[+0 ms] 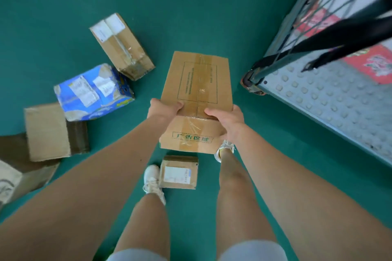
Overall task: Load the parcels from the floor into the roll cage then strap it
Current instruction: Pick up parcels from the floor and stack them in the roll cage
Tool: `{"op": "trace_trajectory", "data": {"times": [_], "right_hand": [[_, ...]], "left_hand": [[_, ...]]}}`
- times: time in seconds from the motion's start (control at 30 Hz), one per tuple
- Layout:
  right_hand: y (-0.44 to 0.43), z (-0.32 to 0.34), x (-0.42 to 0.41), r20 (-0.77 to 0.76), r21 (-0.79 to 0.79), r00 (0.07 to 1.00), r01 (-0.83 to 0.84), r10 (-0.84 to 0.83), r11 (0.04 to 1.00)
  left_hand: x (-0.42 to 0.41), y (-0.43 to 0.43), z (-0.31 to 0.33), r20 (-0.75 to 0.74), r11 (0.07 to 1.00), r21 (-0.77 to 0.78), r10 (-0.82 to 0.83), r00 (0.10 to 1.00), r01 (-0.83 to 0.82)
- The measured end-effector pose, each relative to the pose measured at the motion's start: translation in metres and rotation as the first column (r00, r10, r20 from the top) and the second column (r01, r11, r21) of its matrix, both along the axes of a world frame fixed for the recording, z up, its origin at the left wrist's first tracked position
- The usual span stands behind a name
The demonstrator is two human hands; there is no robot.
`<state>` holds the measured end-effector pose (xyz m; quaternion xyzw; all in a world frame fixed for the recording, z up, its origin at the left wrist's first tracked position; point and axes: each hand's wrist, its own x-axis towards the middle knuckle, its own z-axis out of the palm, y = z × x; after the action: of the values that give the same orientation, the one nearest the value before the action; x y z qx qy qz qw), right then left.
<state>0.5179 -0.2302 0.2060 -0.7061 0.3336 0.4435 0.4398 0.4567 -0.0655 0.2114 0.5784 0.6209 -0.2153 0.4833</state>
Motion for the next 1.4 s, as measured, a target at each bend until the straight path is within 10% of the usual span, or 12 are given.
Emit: {"op": "trace_trajectory", "data": {"times": [0.3, 0.77, 1.4], "right_hand": [[-0.034, 0.171, -0.081, 0.15, 0.046, 0.961, 0.229, -0.233, 0.972], [-0.174, 0.363, -0.177, 0.22, 0.117, 0.832, 0.496, -0.51, 0.86], [-0.516, 0.436, -0.099, 0.524, 0.141, 0.645, 0.577, -0.556, 0.804]], "left_hand": [[-0.036, -0.02, 0.174, 0.17, 0.958, -0.055, -0.267, 0.949, 0.28], [-0.06, -0.157, 0.363, 0.204, 0.622, -0.026, -0.763, 0.614, 0.782], [0.025, -0.506, 0.432, 0.472, 0.605, 0.089, -0.725, 0.501, 0.791]]}}
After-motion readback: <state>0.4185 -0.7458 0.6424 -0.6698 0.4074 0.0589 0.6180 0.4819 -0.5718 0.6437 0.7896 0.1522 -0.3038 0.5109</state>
